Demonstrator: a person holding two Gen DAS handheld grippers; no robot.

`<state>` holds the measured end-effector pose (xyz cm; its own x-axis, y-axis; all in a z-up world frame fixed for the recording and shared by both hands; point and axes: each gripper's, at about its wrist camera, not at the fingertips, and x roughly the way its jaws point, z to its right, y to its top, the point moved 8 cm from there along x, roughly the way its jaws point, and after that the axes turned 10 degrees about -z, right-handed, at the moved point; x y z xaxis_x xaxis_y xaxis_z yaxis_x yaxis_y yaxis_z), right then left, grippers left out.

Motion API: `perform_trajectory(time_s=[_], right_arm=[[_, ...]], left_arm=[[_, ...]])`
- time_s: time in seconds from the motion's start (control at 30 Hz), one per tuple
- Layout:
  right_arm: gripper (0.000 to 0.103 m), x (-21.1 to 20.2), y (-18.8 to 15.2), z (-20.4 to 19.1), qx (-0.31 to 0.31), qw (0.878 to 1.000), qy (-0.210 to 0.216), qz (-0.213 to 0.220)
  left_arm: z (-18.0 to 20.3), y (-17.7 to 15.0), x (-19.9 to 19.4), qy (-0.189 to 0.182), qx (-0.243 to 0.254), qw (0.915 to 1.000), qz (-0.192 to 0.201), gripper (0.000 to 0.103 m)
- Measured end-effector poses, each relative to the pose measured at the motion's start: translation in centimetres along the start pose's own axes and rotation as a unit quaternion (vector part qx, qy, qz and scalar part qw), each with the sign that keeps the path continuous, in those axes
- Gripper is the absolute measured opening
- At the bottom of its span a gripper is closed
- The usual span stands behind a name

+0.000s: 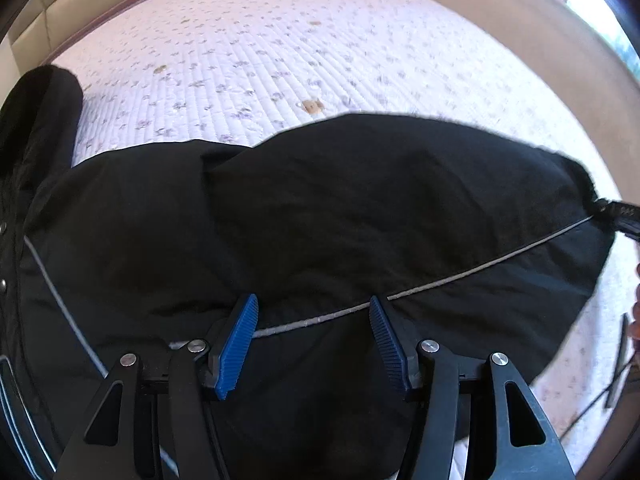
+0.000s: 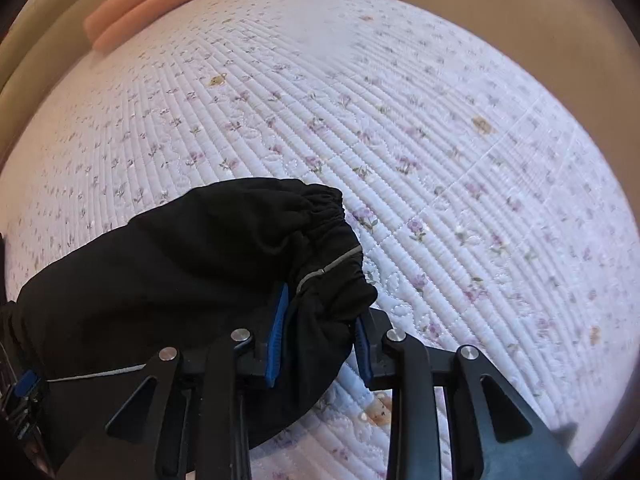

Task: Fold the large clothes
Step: 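Fold the held sleeve across the jacket body with the right gripper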

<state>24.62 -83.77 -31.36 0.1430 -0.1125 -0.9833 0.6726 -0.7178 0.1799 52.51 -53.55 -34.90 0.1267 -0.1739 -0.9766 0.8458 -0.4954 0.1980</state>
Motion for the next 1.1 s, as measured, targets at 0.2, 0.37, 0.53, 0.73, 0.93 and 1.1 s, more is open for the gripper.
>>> perform_trajectory(time_s=[0.2, 0.37, 0.53, 0.73, 0.93, 1.1], right_arm=[[0.025, -7.8, -0.9, -4.4, -0.056, 0.997, 0.020, 0.052], [0.022, -14.1, -4.3, -12.4, -0.117, 0.987, 0.062, 0.087], [0.019, -17.7, -8.9, -22.4, -0.184, 0.974, 0.086, 0.102], [0.019, -21.2, -17.1, -35.8, -0.254, 0.953, 0.126, 0.108], [0.019, -21.1, -25.6, -49.0, -0.328, 0.929, 0.142, 0.097], [0.019, -16.8, -30.5, -56.1, -0.356, 0.923, 0.137, 0.056]], left_arm=[[-4.0, -3.8, -6.3, -0.005, -0.026, 0.9988, 0.040, 0.061], [-10.6, -9.0, -10.7, 0.015, -0.065, 0.9965, 0.051, 0.061], [-17.6, -14.4, -14.2, 0.032, -0.113, 0.9915, 0.055, 0.061], [-26.7, -20.8, -18.1, 0.059, -0.167, 0.9823, 0.062, 0.061], [-33.6, -25.0, -20.1, 0.074, -0.200, 0.9746, 0.067, 0.061], [-37.6, -27.5, -20.6, 0.077, -0.218, 0.9706, 0.068, 0.061]])
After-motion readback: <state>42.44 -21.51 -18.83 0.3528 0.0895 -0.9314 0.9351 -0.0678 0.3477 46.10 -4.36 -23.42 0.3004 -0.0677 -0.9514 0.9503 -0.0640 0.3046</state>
